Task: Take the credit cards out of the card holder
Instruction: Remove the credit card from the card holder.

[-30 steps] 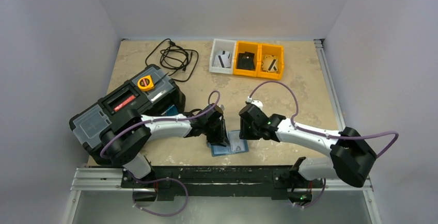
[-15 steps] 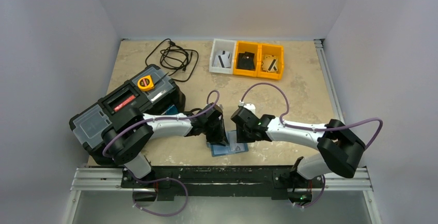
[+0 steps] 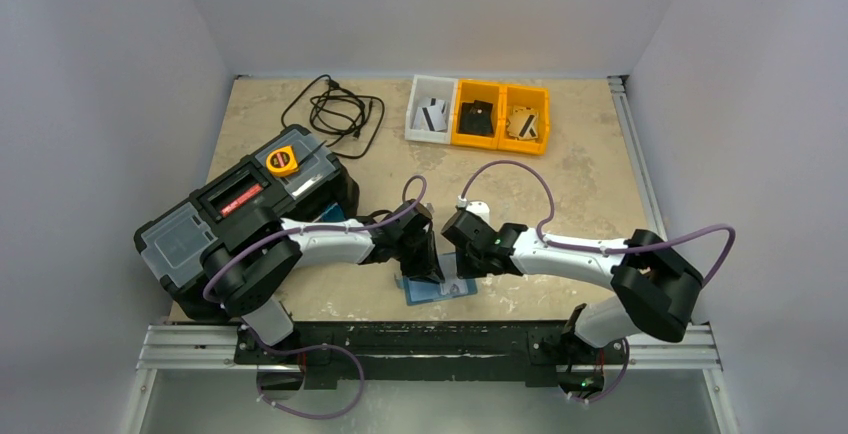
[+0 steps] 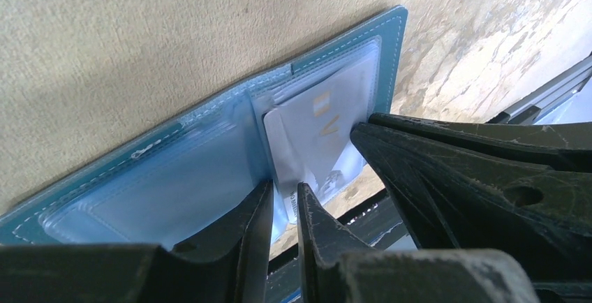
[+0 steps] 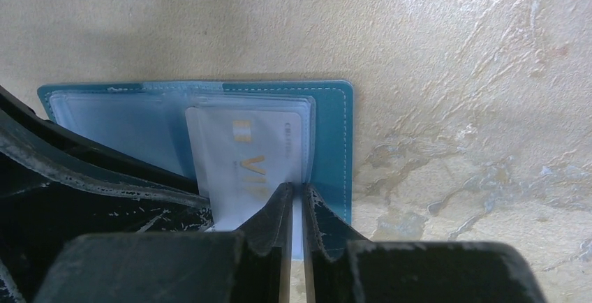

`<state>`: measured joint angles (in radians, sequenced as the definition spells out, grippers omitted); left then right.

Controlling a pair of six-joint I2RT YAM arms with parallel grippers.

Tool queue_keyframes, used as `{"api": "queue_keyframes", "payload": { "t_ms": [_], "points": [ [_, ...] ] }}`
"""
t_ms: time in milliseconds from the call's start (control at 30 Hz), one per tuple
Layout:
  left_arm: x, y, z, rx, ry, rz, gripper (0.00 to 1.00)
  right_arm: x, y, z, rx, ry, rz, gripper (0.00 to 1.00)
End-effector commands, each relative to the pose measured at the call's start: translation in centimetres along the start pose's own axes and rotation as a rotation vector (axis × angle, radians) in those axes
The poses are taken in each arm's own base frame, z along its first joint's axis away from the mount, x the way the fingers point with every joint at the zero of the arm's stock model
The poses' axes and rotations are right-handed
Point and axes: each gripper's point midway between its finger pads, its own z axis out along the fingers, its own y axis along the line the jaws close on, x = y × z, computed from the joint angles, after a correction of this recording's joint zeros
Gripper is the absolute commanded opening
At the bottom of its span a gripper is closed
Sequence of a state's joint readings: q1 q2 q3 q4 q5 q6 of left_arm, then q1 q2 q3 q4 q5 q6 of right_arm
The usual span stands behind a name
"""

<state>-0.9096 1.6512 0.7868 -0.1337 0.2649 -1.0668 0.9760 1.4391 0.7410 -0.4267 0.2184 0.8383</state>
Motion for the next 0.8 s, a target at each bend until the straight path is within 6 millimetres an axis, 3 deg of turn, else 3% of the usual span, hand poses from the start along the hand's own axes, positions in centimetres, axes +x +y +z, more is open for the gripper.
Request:
{"api": "queue_keyframes", "payload": {
  "t_ms": [0, 400, 500, 767],
  "points": [
    [-0.1, 1.0, 0.6, -0.014, -0.003, -0.010, 0.17, 0.4, 1.4, 0.4, -0.034, 0.022, 0.023, 0.03],
    [-0.3, -1.5, -0.2, 0.076, 0.004, 0.024, 0.08, 0.6, 1.2, 0.4, -0.028, 0.023, 0.030, 0.00],
    [-0.4, -1.4, -0.4, 0.055, 0.004, 0.029, 0.00, 0.6, 1.0, 0.4, -0.017, 0.020, 0.037, 0.00],
    [-0.8, -0.5, -1.7, -0.019, -0.023, 0.054, 0.00, 0.3, 0.3, -0.2, 0.006, 0.003, 0.061, 0.00]
  ]
}}
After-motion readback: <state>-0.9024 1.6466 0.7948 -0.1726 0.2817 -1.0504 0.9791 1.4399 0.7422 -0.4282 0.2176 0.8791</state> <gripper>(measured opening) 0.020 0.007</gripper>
